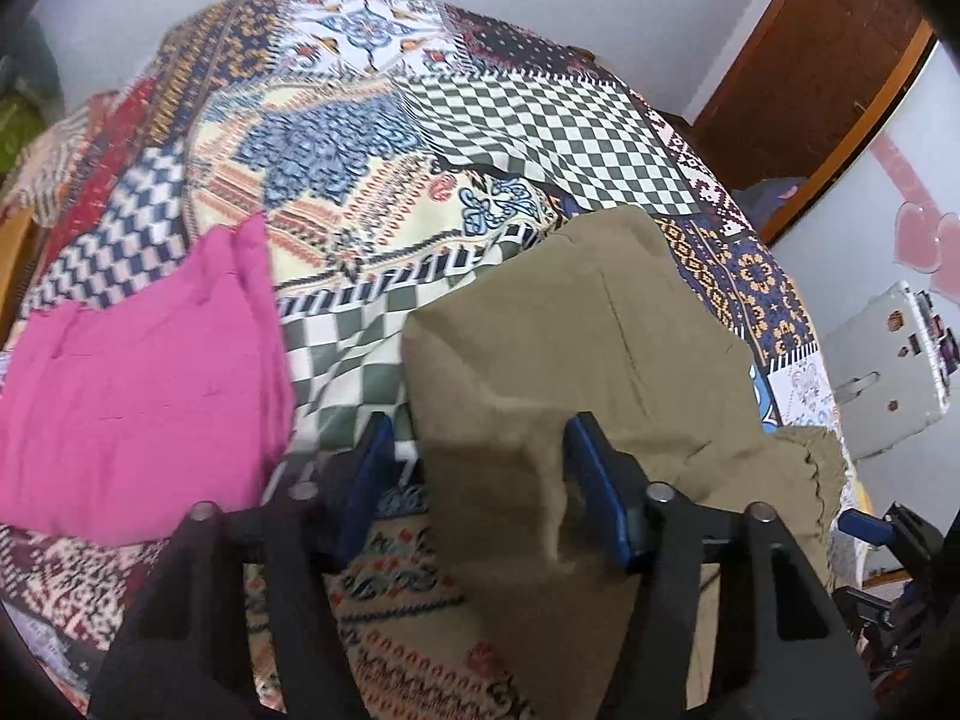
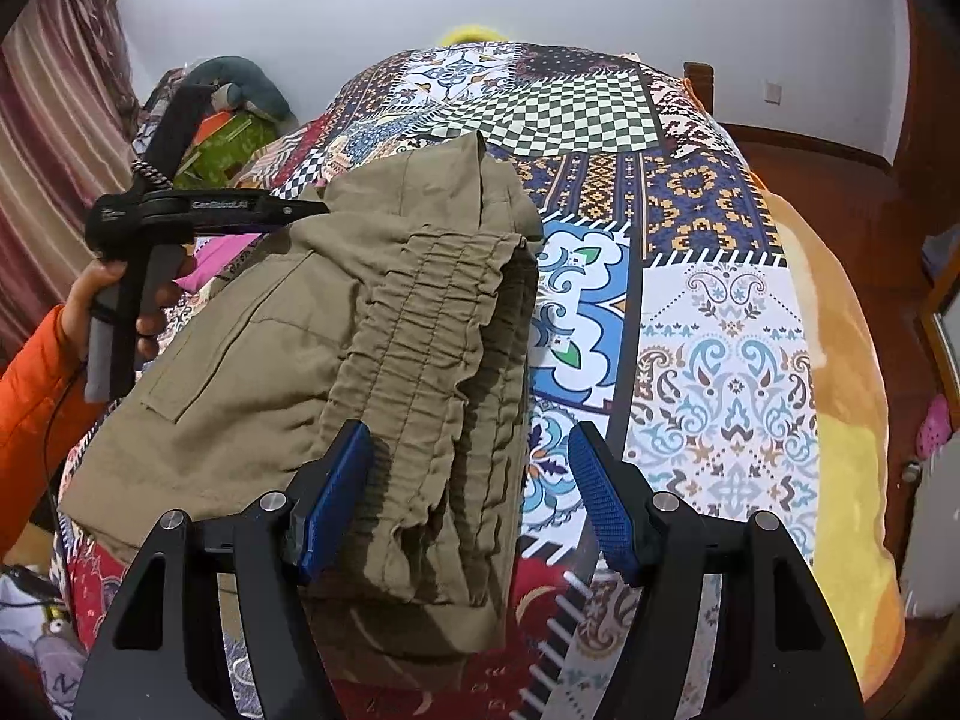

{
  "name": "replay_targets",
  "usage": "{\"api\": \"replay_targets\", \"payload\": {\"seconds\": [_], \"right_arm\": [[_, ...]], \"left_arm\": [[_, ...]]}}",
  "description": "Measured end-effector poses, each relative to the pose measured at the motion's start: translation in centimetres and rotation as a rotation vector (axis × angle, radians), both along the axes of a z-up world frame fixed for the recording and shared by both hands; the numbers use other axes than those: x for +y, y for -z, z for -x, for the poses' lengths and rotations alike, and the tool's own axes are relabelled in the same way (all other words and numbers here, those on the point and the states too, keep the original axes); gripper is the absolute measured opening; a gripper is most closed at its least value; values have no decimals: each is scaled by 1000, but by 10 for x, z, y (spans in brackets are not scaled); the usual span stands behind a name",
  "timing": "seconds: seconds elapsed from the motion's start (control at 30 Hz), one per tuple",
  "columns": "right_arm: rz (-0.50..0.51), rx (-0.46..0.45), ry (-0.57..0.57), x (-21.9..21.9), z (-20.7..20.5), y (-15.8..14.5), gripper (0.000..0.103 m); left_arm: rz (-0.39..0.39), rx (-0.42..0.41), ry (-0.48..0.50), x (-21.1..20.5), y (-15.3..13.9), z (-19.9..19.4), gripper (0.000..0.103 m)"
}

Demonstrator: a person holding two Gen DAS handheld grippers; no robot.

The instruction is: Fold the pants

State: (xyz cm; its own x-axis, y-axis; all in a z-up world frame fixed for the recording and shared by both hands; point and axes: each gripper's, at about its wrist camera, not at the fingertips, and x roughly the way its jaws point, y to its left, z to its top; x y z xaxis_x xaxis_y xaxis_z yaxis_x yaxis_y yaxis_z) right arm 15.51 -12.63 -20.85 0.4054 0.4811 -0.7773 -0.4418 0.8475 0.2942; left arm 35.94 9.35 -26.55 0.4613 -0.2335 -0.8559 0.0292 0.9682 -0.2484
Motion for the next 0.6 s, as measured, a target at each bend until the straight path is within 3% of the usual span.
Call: {"api": "replay_targets", "payload": {"seconds": [0.4,0.6], "right_arm": [[-9,17,25,-4,-8,-2,64],[-28,-18,30,-6,-2,-21,64]], "left_arm": [[22,-4,-32,6,-1,-6,12],[-3,-52,-79,20,-21,29,8]]}}
